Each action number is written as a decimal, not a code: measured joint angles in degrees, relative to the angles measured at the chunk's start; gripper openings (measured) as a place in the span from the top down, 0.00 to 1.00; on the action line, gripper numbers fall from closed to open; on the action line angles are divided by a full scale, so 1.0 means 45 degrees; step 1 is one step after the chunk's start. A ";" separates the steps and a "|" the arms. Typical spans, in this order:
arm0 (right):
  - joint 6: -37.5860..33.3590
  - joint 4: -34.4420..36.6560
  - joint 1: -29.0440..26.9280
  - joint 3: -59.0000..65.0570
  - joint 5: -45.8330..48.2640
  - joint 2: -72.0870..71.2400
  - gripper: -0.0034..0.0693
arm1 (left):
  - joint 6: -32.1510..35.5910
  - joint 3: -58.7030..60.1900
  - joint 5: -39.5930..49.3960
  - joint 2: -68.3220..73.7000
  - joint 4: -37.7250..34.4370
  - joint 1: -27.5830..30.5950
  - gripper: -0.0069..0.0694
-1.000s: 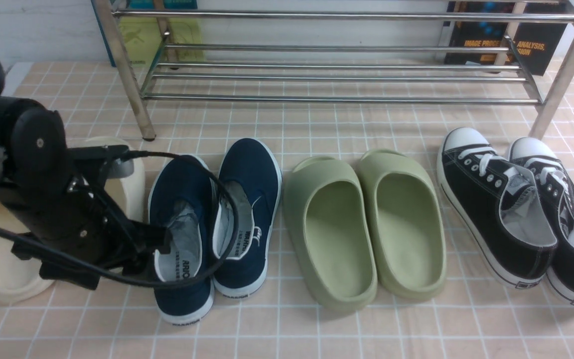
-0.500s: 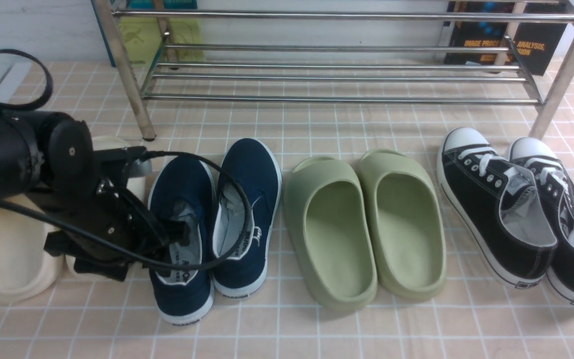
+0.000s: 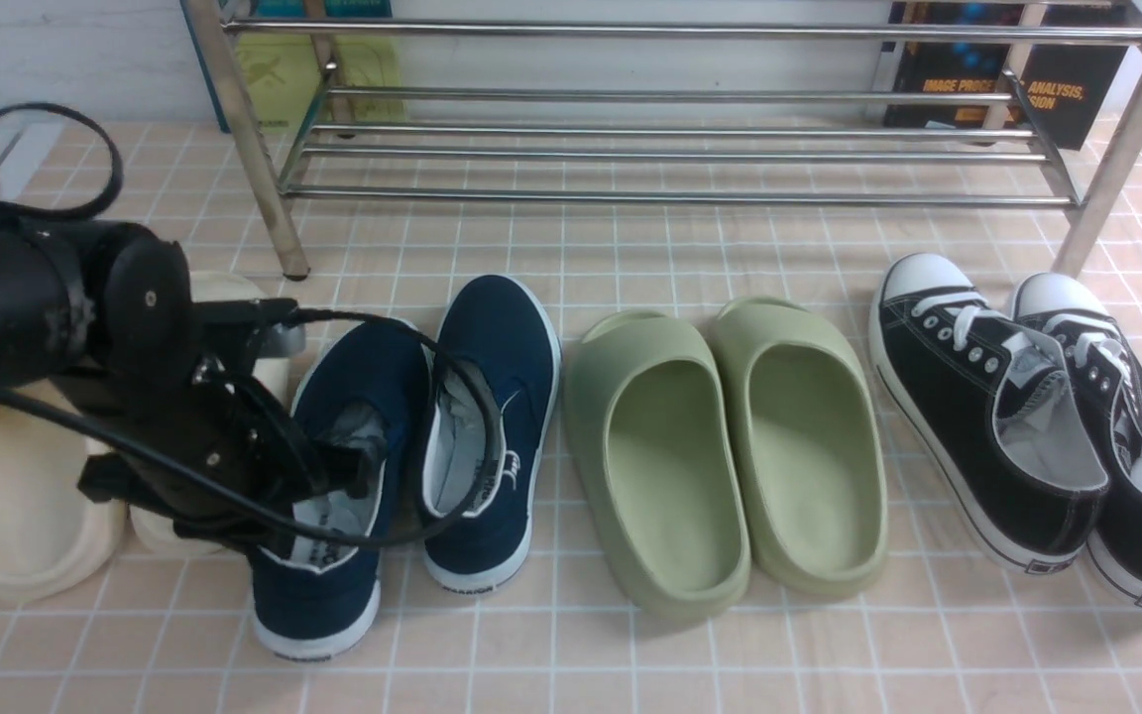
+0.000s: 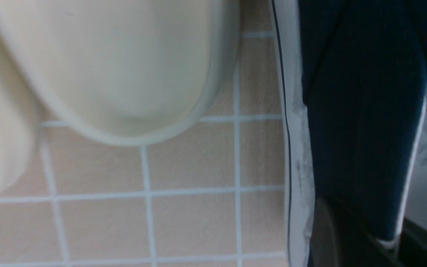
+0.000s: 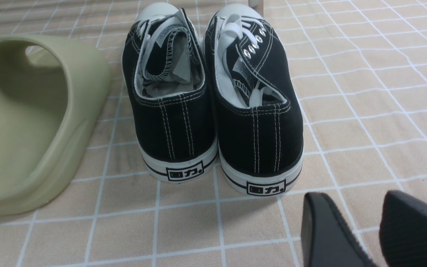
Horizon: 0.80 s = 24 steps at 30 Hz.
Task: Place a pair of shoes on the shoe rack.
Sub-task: Use the left arm to grab the shoe closest to it, then use the left arm to put a shoe into the shoe rack
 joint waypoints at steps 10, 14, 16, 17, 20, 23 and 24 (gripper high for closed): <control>0.0000 0.0000 0.0000 0.0000 0.0000 0.0000 0.63 | 0.0305 -0.4476 0.1878 0.0726 0.0216 0.1049 0.86; 0.0000 0.0000 0.0000 0.0000 0.0000 0.0000 0.63 | 0.0305 -0.6151 0.2138 0.2265 0.0050 0.1136 0.86; 0.0000 0.0000 0.0000 0.0000 0.0000 0.0000 0.63 | 0.0294 -0.7235 0.2211 0.3230 -0.0076 0.1136 0.86; 0.0000 0.0000 0.0000 0.0000 0.0000 0.0000 0.63 | 0.0294 -0.7340 0.2211 0.3317 -0.0071 0.1136 0.86; 0.0000 0.0000 0.0000 0.0000 0.0000 0.0000 0.63 | 0.0183 -0.8829 0.2223 0.4560 -0.0262 0.1136 0.86; 0.0000 0.0000 0.0000 0.0000 0.0000 0.0000 0.63 | -0.0286 -1.0640 0.2296 0.5998 -0.0310 0.1136 0.86; 0.0000 0.0000 0.0000 0.0000 0.0000 0.0000 0.63 | -0.0511 -1.1238 0.2313 0.6459 -0.0310 0.1136 0.86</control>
